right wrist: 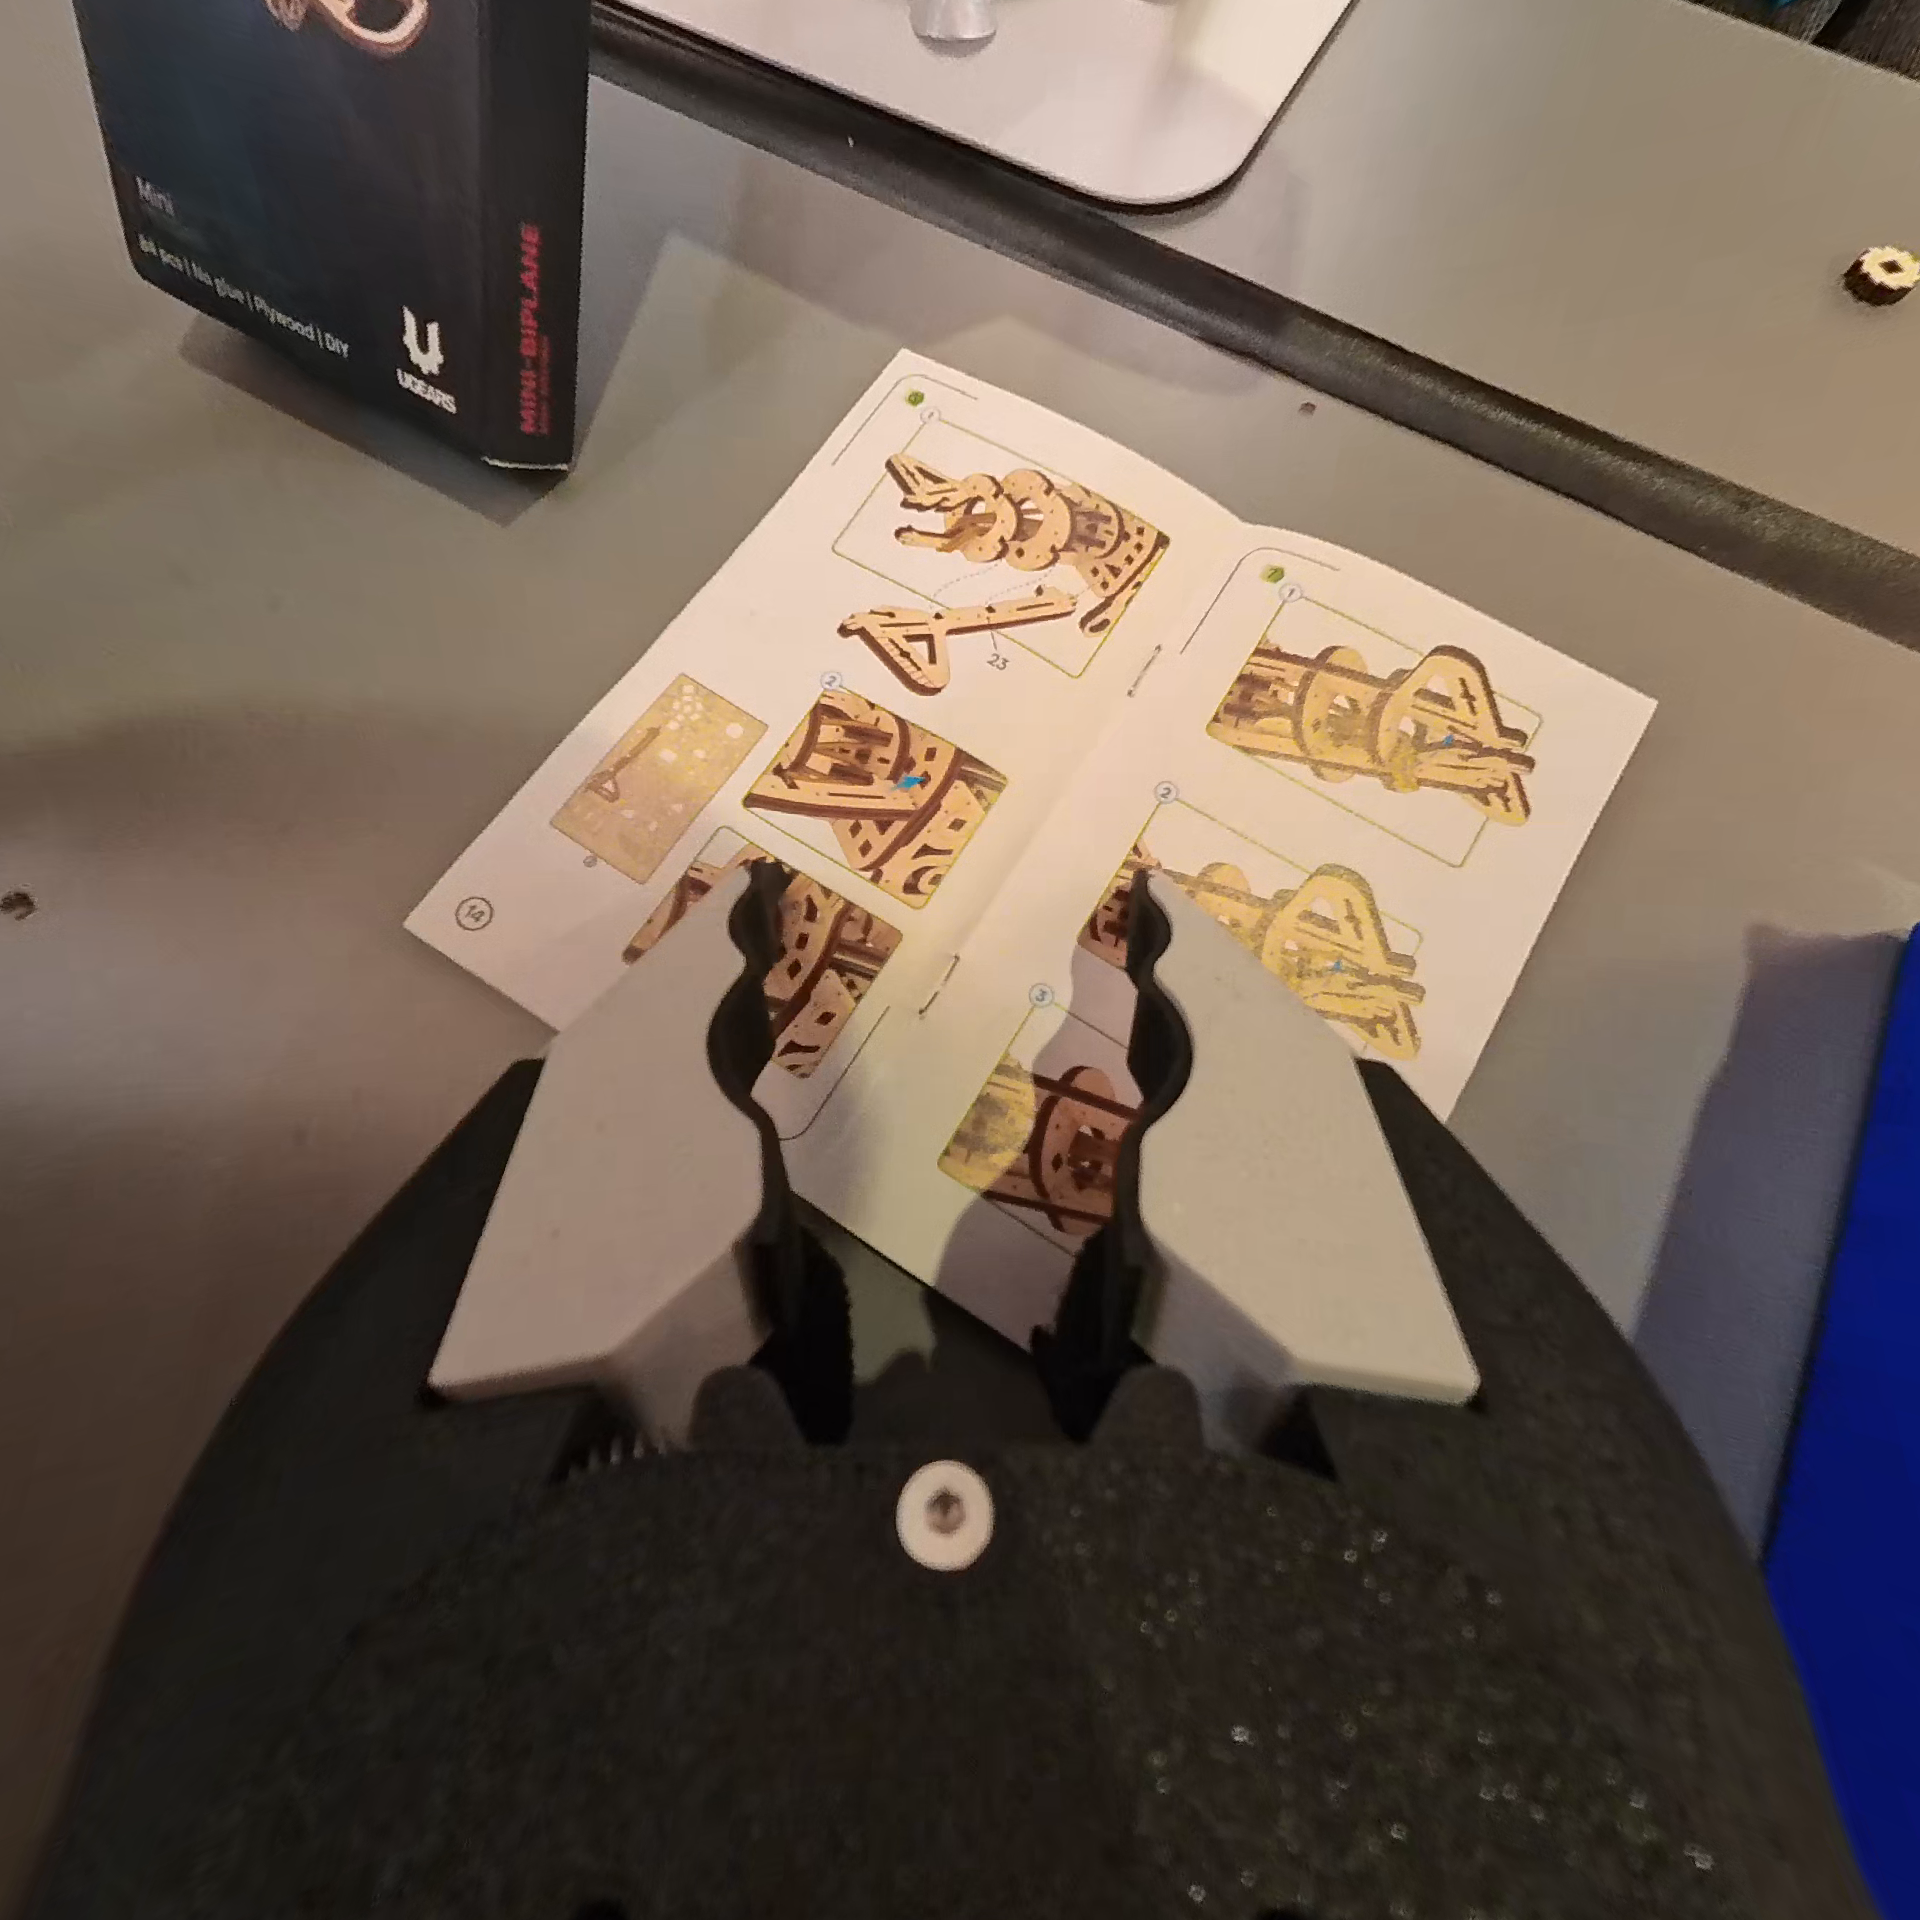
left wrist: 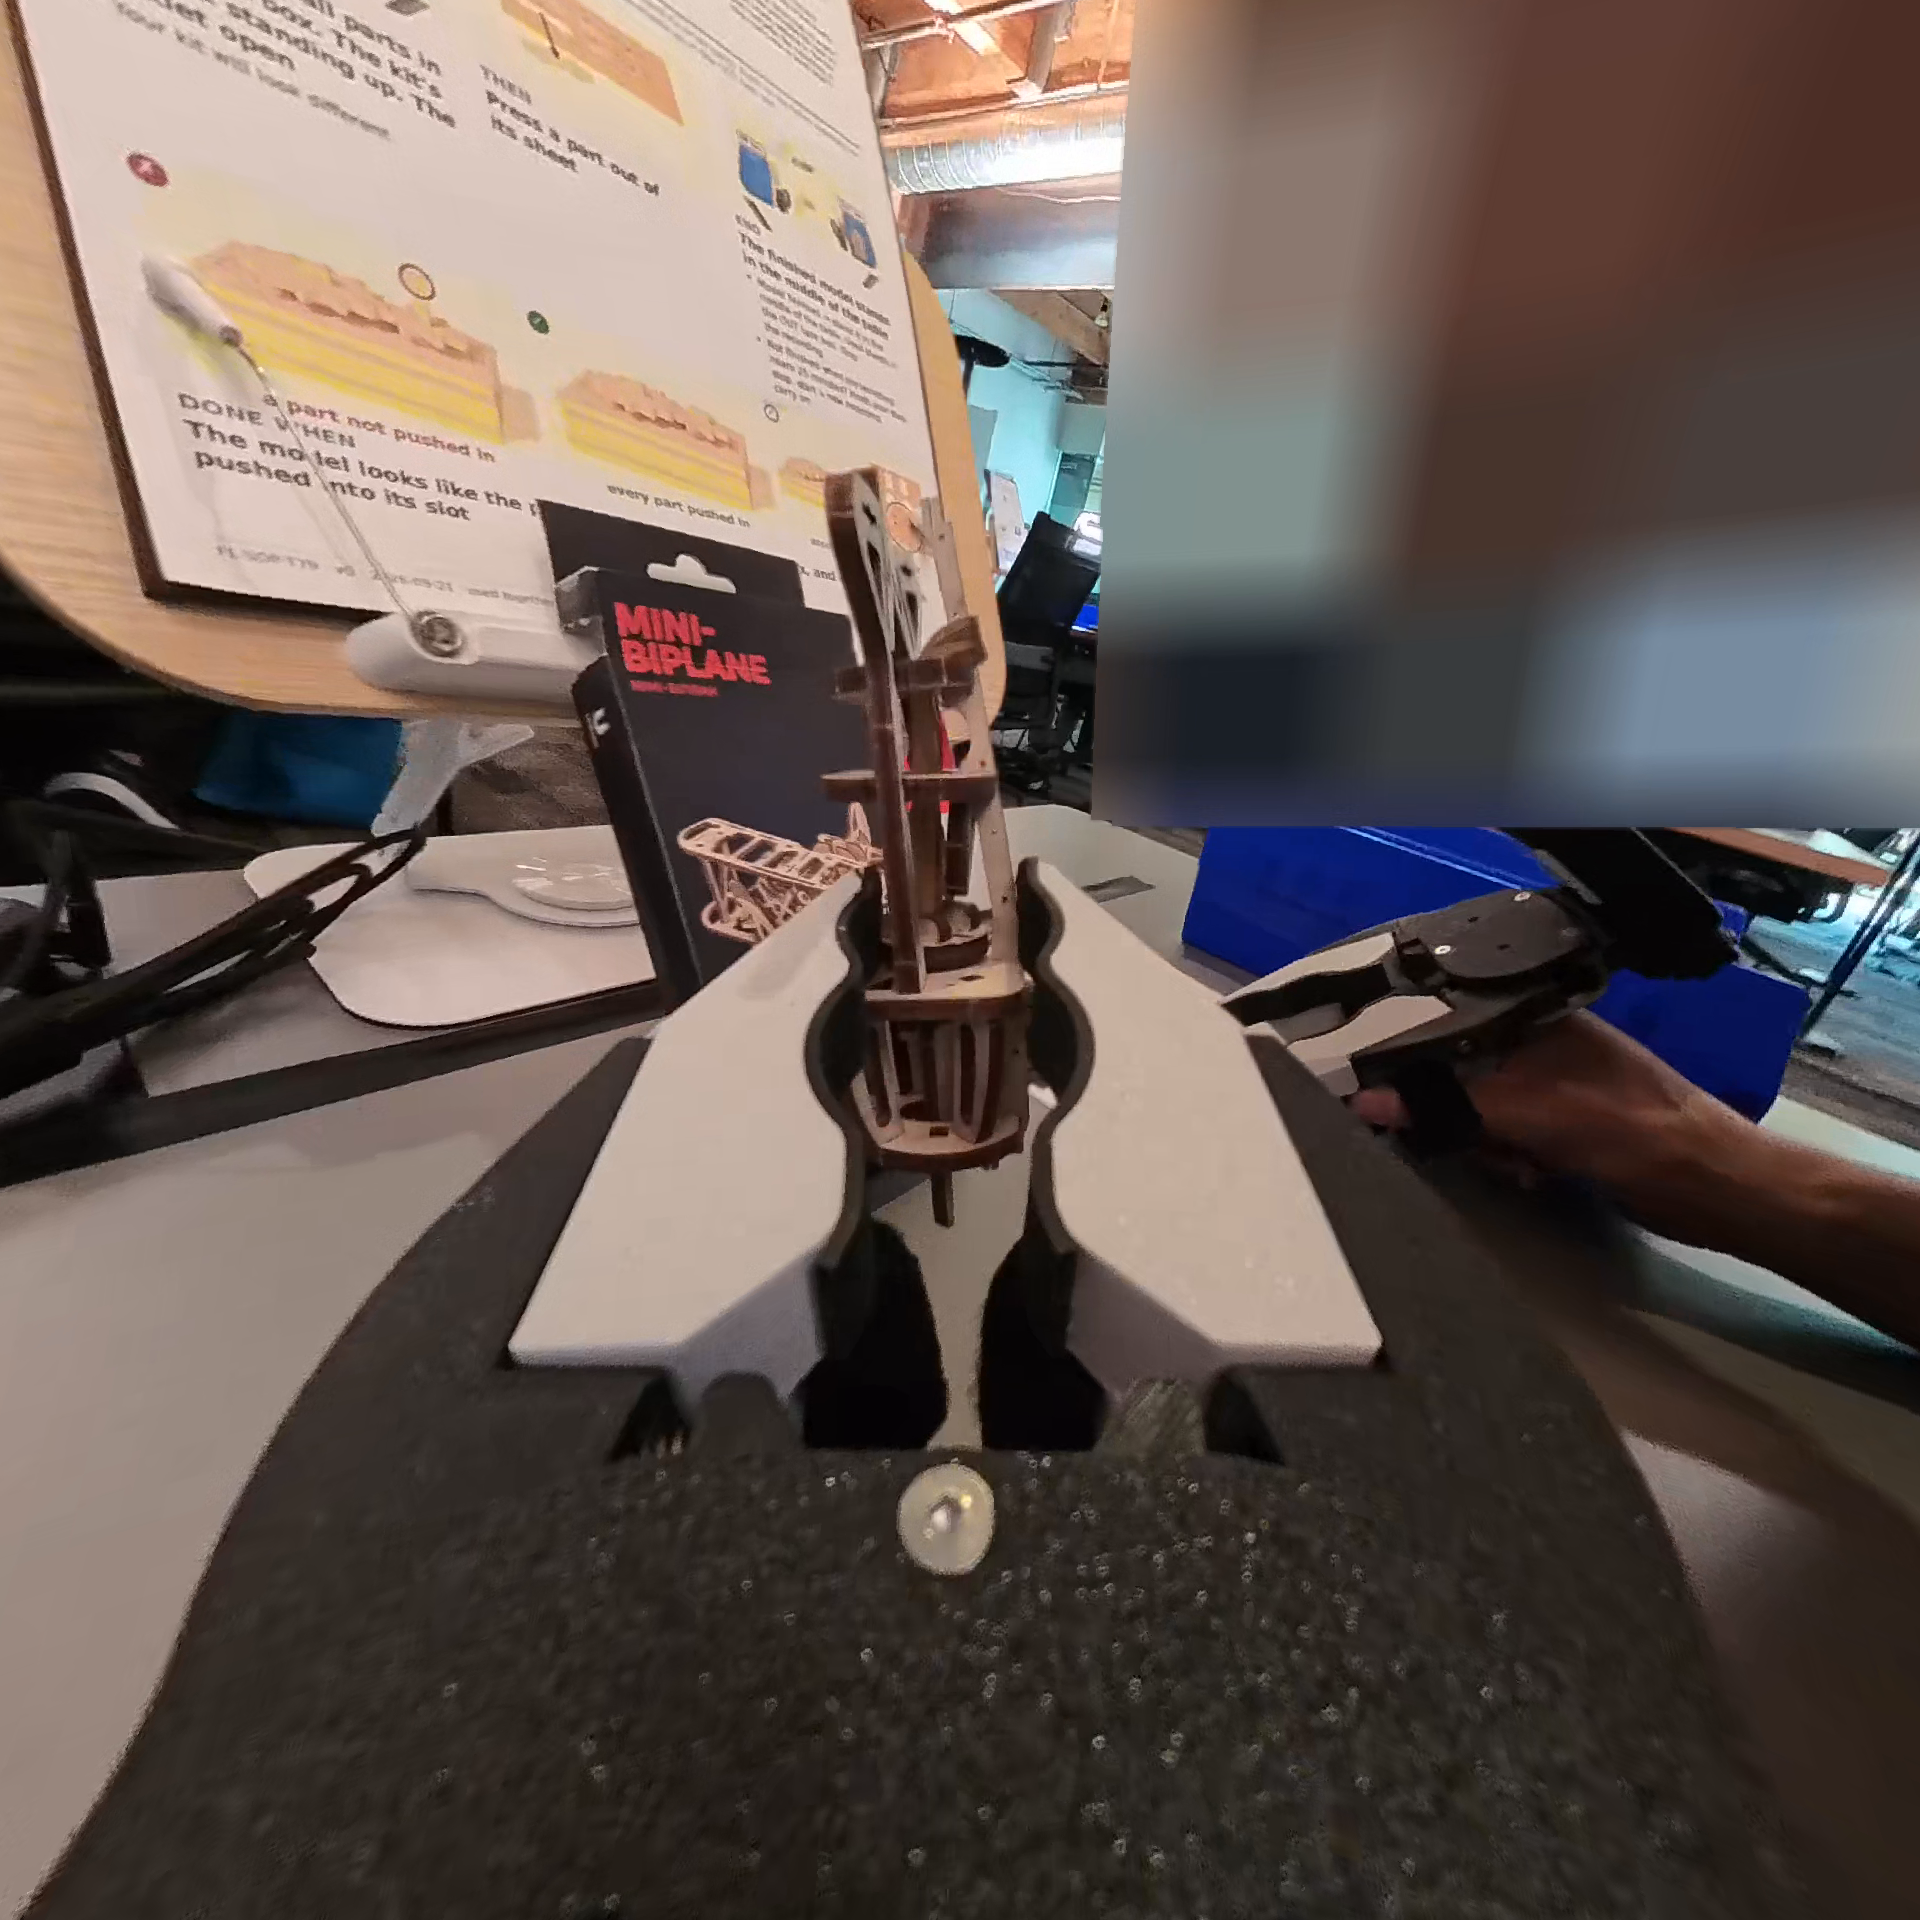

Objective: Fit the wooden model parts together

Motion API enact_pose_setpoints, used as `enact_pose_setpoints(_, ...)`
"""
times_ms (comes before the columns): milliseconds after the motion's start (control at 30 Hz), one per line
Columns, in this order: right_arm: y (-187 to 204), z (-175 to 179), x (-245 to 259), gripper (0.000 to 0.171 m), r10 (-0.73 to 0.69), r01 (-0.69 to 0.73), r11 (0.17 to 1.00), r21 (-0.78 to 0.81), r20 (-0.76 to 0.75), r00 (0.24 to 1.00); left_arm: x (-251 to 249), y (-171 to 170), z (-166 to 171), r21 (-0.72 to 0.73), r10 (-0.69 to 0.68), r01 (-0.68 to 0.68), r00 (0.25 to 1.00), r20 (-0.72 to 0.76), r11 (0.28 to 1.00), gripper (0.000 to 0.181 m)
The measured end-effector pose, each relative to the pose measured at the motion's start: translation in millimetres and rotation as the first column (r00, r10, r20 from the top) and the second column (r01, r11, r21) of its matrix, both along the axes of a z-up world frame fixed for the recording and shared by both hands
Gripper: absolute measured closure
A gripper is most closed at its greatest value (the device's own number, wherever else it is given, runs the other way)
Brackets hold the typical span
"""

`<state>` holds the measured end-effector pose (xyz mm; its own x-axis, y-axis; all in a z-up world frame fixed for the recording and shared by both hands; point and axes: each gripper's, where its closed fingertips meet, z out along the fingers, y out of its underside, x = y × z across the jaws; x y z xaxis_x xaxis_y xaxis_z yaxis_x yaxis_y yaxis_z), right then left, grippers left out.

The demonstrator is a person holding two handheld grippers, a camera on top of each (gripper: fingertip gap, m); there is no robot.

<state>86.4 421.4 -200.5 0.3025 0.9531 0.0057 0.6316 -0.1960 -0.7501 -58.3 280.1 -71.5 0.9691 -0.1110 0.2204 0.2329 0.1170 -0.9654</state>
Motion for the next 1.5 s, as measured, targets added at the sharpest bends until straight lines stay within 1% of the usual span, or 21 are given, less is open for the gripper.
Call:
enact_pose_setpoints(167, 0.0, 0.0, 0.1, 0.104, 0.0, 0.0, 1.0, -0.002, -0.001, 1.0, -4.6, -0.7, 0.3, 0.005, 0.005, -0.005, 0.999, 0.033, 1.0, 0.158)
enact_pose_setpoints(500, 0.1, 0.0, 0.1, 0.104, 0.0, 0.0, 1.0, -0.002, -0.001, 1.0, 1.2, 2.0, -2.1, -0.016, -0.005, 0.005, 1.0, -0.003, 1.0, 0.158)
enact_pose_setpoints(1100, 0.0, 0.0, -0.4, 0.105, 0.003, -0.003, 1.0, 0.002, 0.0, 1.0, 2.8, 3.7, -3.9, -0.029, -0.005, 0.005, 1.0, -0.017, 1.0, 0.158)
enact_pose_setpoints(1500, -0.1, 0.3, -0.9, 0.106, 0.008, -0.008, 1.0, 0.005, 0.002, 1.0, 13.9, 11.3, -11.7, -0.09, -0.008, -0.002, 0.994, -0.11, 0.996, 0.159)
